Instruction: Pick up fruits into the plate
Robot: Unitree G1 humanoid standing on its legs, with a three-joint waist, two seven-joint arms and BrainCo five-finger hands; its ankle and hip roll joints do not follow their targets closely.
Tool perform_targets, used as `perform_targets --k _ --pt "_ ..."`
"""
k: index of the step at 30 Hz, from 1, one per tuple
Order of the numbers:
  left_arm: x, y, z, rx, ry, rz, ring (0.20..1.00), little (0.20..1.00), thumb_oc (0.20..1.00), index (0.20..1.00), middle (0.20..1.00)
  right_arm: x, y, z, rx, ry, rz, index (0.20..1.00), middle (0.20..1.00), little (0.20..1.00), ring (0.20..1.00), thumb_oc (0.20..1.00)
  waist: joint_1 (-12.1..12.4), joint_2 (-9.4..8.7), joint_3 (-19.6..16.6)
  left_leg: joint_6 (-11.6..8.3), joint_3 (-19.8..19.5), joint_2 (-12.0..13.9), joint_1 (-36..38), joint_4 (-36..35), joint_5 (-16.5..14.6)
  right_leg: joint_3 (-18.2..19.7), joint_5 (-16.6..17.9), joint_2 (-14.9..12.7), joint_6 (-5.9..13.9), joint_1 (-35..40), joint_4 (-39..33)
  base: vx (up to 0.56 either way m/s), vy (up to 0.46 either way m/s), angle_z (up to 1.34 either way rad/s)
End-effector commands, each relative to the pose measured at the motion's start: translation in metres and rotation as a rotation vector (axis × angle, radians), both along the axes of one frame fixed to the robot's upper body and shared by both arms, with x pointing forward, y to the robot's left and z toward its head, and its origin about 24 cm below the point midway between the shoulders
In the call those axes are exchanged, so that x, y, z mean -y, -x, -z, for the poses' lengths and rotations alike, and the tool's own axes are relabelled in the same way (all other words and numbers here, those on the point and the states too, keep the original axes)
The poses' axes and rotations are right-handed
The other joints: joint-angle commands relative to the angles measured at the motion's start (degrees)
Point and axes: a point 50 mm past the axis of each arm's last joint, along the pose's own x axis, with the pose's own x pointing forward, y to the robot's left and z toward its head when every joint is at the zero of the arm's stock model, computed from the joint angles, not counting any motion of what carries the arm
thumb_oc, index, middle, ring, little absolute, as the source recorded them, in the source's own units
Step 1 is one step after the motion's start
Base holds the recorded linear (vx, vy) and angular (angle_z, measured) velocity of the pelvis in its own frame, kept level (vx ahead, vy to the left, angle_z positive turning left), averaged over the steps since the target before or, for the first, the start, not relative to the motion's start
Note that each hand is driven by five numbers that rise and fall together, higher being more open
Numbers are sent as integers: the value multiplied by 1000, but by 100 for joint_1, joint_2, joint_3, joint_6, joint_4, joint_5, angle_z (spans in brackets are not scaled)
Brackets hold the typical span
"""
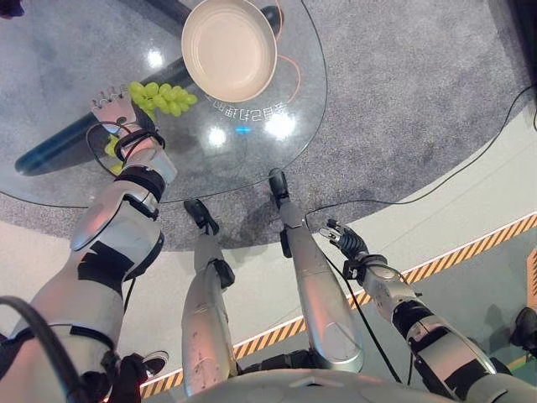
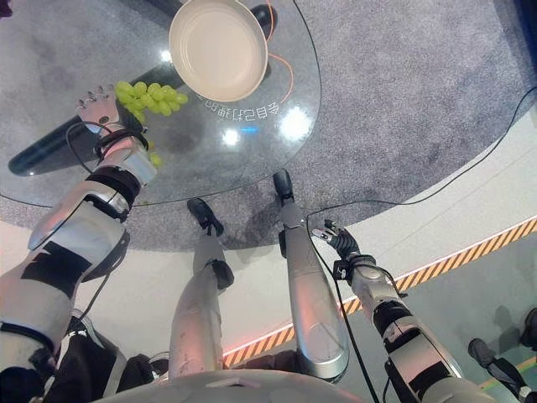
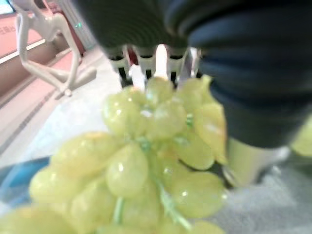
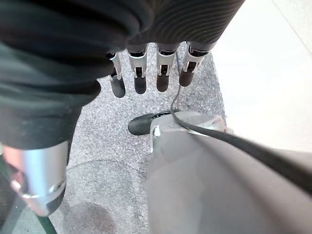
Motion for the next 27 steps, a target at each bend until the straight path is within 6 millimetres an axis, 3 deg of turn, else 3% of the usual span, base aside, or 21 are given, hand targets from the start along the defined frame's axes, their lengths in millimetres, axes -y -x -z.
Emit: perform_targets --k 1,15,22,27 --pt "-35 12 -16 -9 -79 -144 200 200 200 200 200 -16 12 8 -13 -73 -11 1000 1000 1000 1000 1000 57 -567 56 -376 -140 55 107 311 -413 -182 353 350 -64 274 -399 0 0 0" --pt "-25 8 -5 20 -50 -62 200 200 200 200 200 -10 13 8 -17 -56 1 1000 1000 1000 1000 1000 150 -408 56 -366 -215 21 487 233 -383 -211 207 342 -77 672 -317 3 22 1" --pt "-23 5 4 73 83 45 200 200 200 200 200 -3 12 6 -5 -32 15 1000 1000 1000 1000 1000 246 -257 56 -339 -287 -9 982 114 -379 -224 110 369 -107 1197 -370 8 72 2" --pt "-15 4 20 134 289 174 200 200 200 200 200 4 13 4 22 -8 34 1000 1000 1000 1000 1000 350 -100 55 -296 -317 -45 1611 24 -459 -250 -37 356 -113 1845 -418 22 90 8"
